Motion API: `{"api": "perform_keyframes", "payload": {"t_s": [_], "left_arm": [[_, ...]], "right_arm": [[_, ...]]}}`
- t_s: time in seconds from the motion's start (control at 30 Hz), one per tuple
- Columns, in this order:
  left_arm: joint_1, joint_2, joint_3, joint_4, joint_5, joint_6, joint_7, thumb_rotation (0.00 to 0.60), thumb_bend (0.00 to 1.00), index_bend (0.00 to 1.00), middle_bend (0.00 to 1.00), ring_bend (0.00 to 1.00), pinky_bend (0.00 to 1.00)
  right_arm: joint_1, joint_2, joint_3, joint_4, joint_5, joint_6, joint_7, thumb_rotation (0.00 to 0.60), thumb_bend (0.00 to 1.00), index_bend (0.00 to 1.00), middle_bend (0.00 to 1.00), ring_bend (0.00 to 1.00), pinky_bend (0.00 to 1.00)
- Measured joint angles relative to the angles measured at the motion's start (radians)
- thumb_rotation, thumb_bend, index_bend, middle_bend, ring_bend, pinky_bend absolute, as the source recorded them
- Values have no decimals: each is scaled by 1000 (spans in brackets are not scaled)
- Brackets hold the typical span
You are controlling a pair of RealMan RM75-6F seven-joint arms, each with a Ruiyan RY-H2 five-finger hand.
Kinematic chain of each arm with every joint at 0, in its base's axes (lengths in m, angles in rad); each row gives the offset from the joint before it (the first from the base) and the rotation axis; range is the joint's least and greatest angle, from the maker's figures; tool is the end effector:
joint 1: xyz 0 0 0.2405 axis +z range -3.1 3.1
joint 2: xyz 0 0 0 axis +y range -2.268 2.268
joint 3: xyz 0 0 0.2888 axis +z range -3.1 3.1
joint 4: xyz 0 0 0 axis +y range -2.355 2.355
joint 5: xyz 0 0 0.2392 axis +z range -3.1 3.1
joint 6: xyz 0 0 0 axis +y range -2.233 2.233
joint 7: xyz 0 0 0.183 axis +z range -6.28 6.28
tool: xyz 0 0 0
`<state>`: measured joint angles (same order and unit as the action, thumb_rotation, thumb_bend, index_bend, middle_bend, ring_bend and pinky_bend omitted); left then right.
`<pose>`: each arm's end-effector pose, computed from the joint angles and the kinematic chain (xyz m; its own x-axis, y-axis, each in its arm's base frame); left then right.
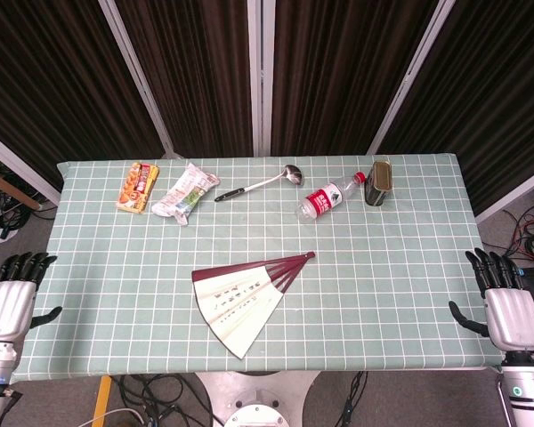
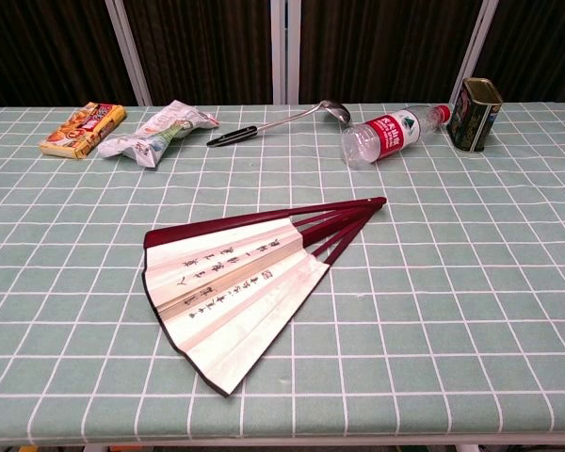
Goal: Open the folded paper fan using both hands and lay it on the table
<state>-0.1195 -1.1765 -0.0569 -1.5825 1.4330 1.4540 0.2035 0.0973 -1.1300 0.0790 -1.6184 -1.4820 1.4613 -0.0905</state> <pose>-0.3570 0.2388 0.1289 0.5431 0.0205 0.8394 0.8392 0.0219 -0.5435 -0.3477 -0.2360 0.1441 0.4576 0.0068 0.8891 -0.8891 -0.0048 0.4577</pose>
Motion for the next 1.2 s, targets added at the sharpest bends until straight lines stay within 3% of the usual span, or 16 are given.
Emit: {"api": "perform_keyframes", "payload": {"t_s": [0.43,0.6,0.93,1.2], "left_arm": [[12,-33,-10,0,17,43,-15,600,27,212,162,111,129],[-46,-5,-33,-32,41,-16,-83,600,50,280,249,201,226],[-304,29,-106,-37,48,-357,-234,600,197,356,312,256,343],[-560,-73,-157,67,-62,-715,-308,600,265,292,306,288,364]], "right_arm": [[1,12,-2,1,-13,5,45,447,232,0,43,0,0],[11,23,8,4,-18,4,58,446,233,0,43,0,0],[35,61,24,-27,-35,-3,48,446,233,0,43,0,0],[34,67,18,-35,-19,-17,50,447,232,0,43,0,0]]}}
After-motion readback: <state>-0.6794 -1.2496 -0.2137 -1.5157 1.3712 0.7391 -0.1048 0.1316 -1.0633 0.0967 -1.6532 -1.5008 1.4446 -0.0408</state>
